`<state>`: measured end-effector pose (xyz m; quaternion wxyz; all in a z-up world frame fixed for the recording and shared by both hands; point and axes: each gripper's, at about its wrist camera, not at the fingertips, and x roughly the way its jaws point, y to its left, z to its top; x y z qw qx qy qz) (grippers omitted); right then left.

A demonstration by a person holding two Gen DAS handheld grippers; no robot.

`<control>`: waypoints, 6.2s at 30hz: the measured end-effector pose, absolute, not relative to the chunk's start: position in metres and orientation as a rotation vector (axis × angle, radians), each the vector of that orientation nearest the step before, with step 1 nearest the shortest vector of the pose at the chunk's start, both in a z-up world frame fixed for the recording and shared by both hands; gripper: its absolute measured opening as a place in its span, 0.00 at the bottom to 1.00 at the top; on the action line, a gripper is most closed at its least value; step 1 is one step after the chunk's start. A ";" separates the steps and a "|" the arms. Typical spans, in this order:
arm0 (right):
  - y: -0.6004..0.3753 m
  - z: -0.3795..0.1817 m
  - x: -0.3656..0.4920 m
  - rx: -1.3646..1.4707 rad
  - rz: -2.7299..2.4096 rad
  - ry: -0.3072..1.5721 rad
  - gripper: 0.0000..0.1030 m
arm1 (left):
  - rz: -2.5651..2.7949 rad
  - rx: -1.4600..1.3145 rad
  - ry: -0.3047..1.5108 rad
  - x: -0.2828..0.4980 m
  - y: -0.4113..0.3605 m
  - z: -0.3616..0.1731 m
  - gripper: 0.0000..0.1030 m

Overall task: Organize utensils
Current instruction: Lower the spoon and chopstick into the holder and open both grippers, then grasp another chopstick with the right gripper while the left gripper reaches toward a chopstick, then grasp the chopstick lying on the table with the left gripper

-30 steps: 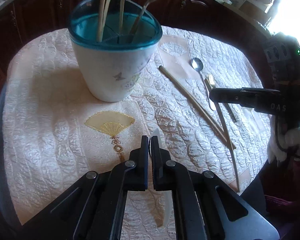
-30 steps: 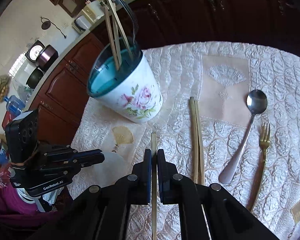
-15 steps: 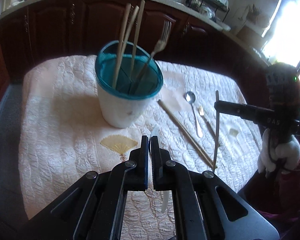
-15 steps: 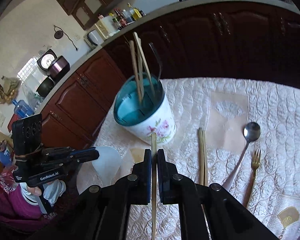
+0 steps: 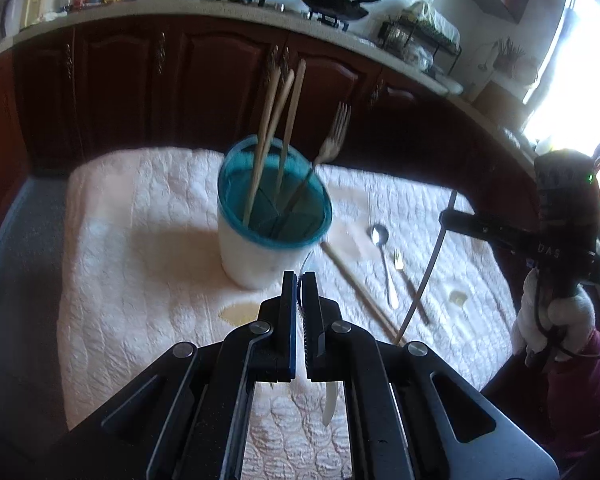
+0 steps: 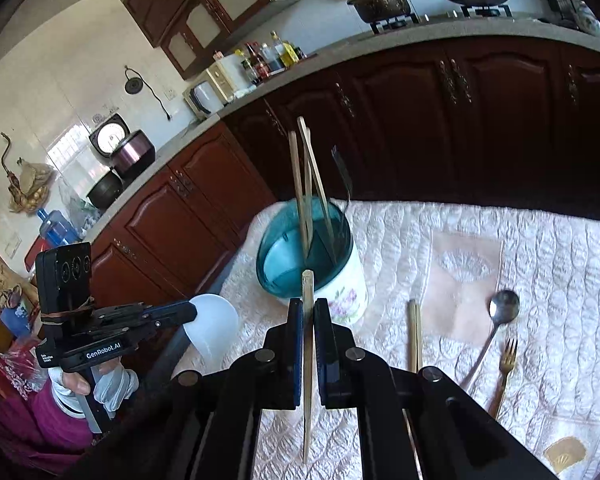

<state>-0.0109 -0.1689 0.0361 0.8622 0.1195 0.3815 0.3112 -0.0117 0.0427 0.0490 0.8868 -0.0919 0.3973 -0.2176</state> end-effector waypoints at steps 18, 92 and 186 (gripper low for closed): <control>-0.176 0.153 0.030 0.282 0.544 0.489 0.05 | -0.255 -0.108 0.535 0.068 0.034 0.116 0.01; -0.192 -0.125 0.002 0.086 0.339 1.085 0.16 | -0.336 -0.092 0.770 -0.008 -0.009 0.012 0.37; -0.159 -0.121 0.092 0.131 0.428 1.128 0.08 | -0.357 -0.130 1.099 0.046 -0.072 -0.104 0.31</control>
